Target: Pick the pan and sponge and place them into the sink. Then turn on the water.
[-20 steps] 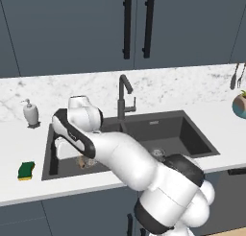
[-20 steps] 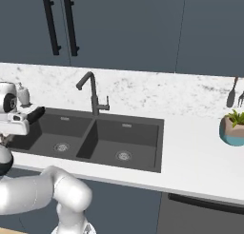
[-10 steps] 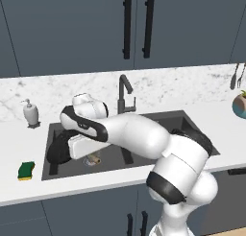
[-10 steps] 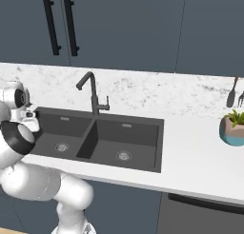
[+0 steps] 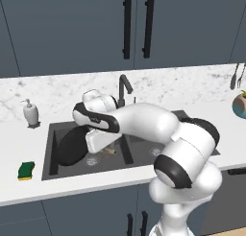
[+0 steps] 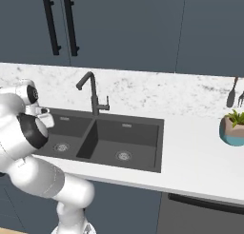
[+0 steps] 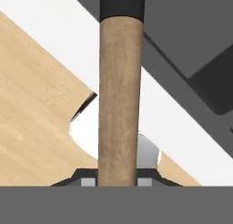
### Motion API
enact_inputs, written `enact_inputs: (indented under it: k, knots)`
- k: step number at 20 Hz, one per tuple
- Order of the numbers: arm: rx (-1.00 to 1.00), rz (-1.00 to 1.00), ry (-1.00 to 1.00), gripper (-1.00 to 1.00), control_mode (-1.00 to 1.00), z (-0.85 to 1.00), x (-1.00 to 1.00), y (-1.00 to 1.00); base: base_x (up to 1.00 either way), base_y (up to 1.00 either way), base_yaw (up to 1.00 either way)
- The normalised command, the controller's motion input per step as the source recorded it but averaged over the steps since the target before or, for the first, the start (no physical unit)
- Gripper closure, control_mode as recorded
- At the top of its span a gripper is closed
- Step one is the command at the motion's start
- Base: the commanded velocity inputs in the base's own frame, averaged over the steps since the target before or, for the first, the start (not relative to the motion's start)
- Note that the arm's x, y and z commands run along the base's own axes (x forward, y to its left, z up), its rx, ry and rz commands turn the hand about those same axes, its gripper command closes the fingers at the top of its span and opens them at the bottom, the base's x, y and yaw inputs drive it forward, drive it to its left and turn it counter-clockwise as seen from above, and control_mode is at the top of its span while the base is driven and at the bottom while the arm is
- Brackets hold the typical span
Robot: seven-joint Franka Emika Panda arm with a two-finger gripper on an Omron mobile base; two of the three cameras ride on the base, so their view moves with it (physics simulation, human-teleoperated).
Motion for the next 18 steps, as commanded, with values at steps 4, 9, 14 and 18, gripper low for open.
enact_inputs:
  k: [4,9,14,18]
  knots:
    - [0.00,0.00,-0.31,1.00,-1.00,0.00,0.01,-0.22,0.00,0.00,0.00]
    - [-0.02,0.05,-0.35,1.00,-1.00,-0.08,0.14,-0.05,0.00,0.00,0.00]
    - [0.00,0.07,-0.01,1.00,-1.00,-0.06,0.50,-0.19,0.00,0.00,0.00]
    - [0.00,0.05,0.00,1.00,-1.00,-0.24,0.33,-0.14,0.00,0.00,0.00]
